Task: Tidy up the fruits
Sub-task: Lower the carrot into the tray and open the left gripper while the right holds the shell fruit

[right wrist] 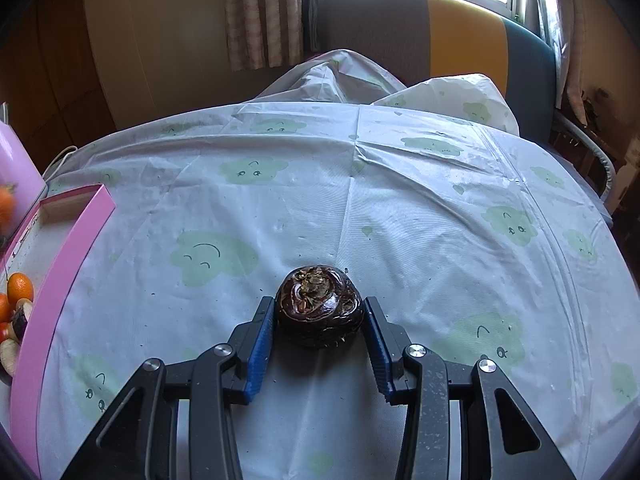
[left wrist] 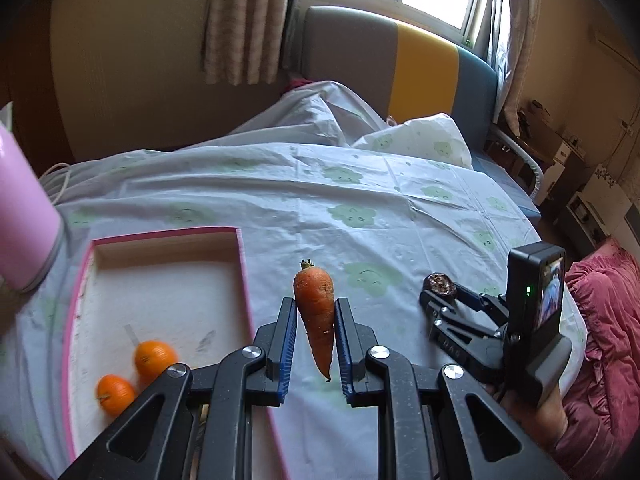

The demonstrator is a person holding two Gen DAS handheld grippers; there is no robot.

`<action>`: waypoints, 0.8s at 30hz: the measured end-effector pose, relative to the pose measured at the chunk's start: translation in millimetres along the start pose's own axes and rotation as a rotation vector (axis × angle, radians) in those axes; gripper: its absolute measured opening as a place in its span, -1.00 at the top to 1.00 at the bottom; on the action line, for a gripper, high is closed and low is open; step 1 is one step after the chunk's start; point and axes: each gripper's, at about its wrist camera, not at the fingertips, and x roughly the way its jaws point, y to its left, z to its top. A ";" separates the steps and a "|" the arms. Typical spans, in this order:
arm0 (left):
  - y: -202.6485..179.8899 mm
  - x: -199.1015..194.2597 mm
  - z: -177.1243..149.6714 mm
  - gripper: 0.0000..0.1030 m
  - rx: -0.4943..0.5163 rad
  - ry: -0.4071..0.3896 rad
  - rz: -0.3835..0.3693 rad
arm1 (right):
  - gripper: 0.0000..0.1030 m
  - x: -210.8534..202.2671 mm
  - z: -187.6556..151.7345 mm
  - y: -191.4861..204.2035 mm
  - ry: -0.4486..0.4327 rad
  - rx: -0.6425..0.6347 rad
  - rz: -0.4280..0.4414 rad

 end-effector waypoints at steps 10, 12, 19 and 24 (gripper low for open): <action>74.1 -35.8 -52.7 0.64 -0.102 0.011 0.057 | 0.15 0.6 0.2 6.1 0.009 -0.035 -0.040; 92.1 -38.6 -65.8 0.64 -0.131 0.025 0.062 | 0.15 0.8 0.2 6.9 0.012 -0.041 -0.047; 111.8 -31.0 -99.1 0.64 -0.180 0.072 0.053 | 0.15 -0.2 1.0 11.3 0.020 -0.061 -0.073; 105.6 -17.7 -110.1 0.63 -0.181 0.101 0.048 | 0.16 -4.1 1.2 11.7 0.033 -0.025 -0.057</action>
